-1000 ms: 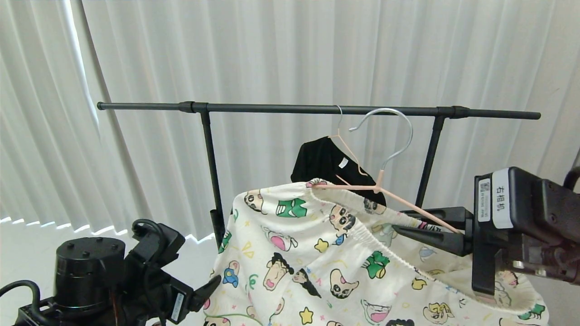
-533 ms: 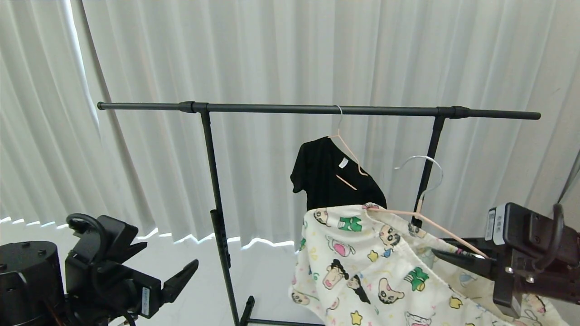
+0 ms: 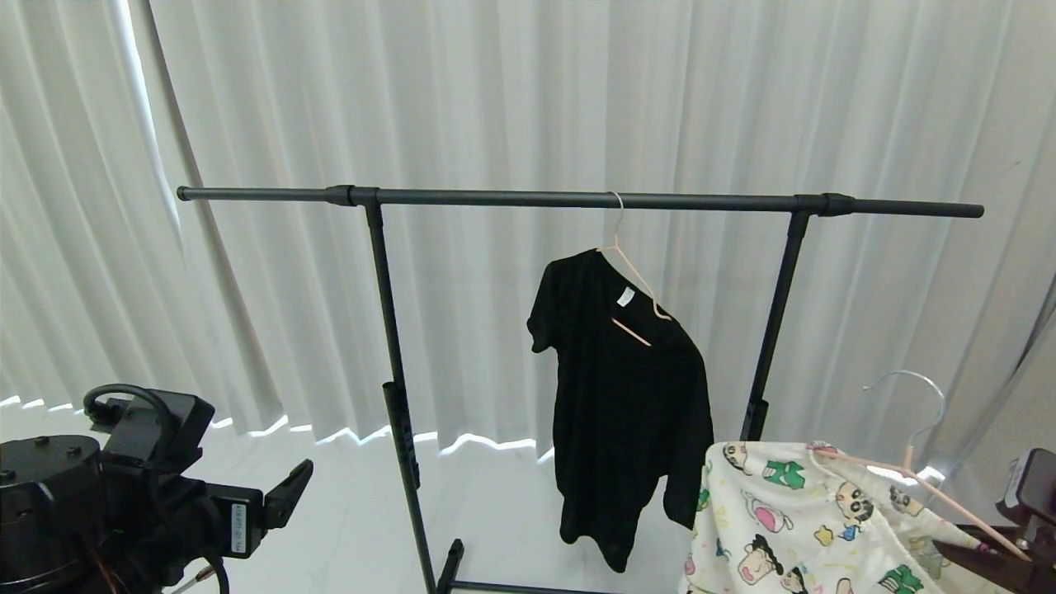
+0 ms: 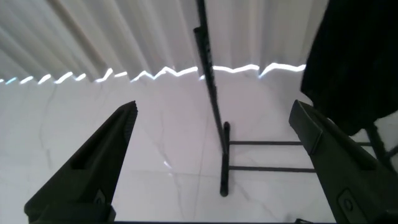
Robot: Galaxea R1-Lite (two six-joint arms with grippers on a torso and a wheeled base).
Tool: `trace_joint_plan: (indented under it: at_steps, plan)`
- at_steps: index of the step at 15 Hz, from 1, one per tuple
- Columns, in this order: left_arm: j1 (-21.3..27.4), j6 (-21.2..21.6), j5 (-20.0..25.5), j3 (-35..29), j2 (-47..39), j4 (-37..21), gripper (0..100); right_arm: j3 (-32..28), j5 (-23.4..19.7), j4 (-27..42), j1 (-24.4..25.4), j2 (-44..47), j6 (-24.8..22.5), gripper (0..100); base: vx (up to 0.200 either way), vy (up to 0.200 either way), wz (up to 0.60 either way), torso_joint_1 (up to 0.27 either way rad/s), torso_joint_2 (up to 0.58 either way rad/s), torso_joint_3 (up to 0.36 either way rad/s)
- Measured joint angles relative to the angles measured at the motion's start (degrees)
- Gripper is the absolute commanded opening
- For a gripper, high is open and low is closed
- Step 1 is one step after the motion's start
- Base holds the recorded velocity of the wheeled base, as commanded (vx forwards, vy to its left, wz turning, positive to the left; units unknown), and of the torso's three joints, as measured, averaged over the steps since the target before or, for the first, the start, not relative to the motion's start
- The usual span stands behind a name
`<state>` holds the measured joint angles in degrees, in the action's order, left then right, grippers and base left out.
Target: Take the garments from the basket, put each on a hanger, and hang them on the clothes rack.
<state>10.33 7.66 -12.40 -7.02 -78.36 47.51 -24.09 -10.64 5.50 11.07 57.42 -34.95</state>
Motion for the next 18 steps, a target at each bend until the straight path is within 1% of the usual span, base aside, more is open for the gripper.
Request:
trace_joint_plan:
  at_steps: [3,4,6,9,11,13,15,18]
  plan:
    - [0.0,0.1,-0.3,0.1,-0.4,0.0,100,-0.1,0.0,1.1,-8.4,-1.7,0.2,0,0.0,0.0,0.0,0.0,0.0,0.0]
    - [0.0,0.1,-0.4,0.0,-0.4,0.0,100,-0.7,0.0,1.1,-10.1,-1.5,0.8,0,0.0,0.0,0.0,0.0,0.0,0.0]
    - [0.0,0.2,-0.4,-0.4,-0.4,0.0,100,-4.0,-0.1,1.0,-12.0,0.2,2.0,0,0.0,0.0,0.0,0.0,0.0,0.0]
    - [0.0,0.4,-0.4,-0.9,0.1,0.1,100,-12.1,-0.1,1.0,-11.7,5.3,2.2,0,0.0,0.0,0.0,0.0,0.0,0.0]
    - [0.0,0.4,-0.4,-1.3,0.5,0.1,100,-18.6,-0.1,0.9,-10.4,9.4,2.2,0,0.2,0.0,0.0,0.002,0.0,0.002]
    - [0.0,0.4,-0.4,-1.4,0.8,0.1,100,-23.7,0.0,1.0,-8.9,12.8,2.2,0,0.2,0.0,0.0,-0.012,0.0,0.005]
    - [0.1,0.4,-0.3,-1.6,0.9,0.1,100,-27.0,0.1,1.1,-7.2,15.3,2.2,0,0.2,0.0,0.0,0.01,0.0,0.002]
    - [0.1,0.5,-0.3,-1.9,1.0,0.1,100,-29.7,0.7,1.4,-5.6,17.1,2.1,0,0.2,0.0,0.0,0.004,0.01,0.005]
